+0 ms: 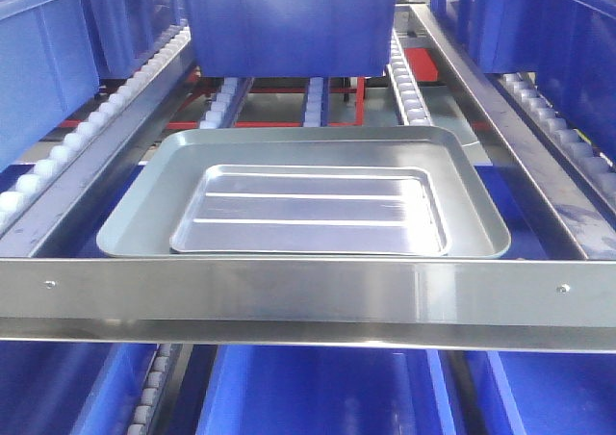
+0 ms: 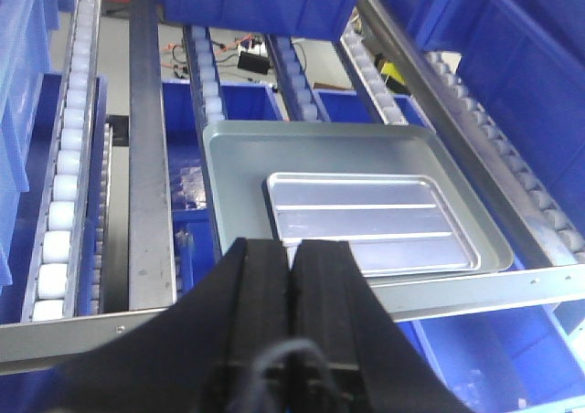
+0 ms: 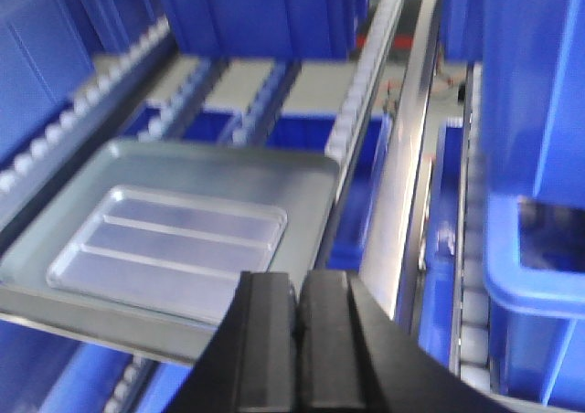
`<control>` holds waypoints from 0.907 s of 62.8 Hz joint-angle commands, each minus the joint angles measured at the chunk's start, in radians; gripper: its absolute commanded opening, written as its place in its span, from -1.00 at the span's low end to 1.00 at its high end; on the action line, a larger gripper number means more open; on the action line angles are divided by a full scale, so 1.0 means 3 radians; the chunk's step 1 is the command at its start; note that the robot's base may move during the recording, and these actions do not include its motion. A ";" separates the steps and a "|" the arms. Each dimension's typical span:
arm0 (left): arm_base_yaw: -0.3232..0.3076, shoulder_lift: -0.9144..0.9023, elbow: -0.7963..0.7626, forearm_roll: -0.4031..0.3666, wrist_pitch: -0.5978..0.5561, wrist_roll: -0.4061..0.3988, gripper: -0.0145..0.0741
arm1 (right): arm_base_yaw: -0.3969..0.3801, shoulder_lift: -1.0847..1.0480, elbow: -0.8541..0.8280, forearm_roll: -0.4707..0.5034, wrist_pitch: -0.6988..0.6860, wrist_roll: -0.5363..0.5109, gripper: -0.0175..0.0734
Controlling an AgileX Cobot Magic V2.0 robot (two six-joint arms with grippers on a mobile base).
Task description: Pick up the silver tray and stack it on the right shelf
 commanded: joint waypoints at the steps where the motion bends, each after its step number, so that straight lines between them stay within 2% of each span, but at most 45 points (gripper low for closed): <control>1: -0.0002 0.0010 -0.0090 -0.0014 -0.0233 0.0001 -0.88 | -0.0008 -0.0022 -0.0085 -0.0061 -0.0236 -0.0037 -0.49; 39: 0.0021 0.0010 -0.0090 -0.0022 -0.0233 0.0001 -0.88 | -0.0008 -0.0022 -0.0085 -0.0061 -0.0210 -0.0037 -0.49; 42: 0.0078 0.0010 -0.0090 0.0002 -0.0233 0.0027 -0.88 | -0.0008 -0.0022 -0.0085 -0.0061 -0.0210 -0.0037 -0.49; 46: 0.0218 -0.0017 -0.0059 -0.0040 -0.0233 0.0243 -0.88 | -0.0008 -0.0022 -0.0085 -0.0061 -0.0210 -0.0037 -0.49; 53: 0.0651 -0.0213 0.0232 -0.0380 -0.0435 0.0656 -0.88 | -0.0008 -0.0022 -0.0085 -0.0061 -0.0210 -0.0037 -0.49; 57: 0.0879 -0.0356 0.0481 -0.0450 -0.0686 0.0728 -0.88 | -0.0008 -0.0022 -0.0085 -0.0061 -0.0210 -0.0037 -0.49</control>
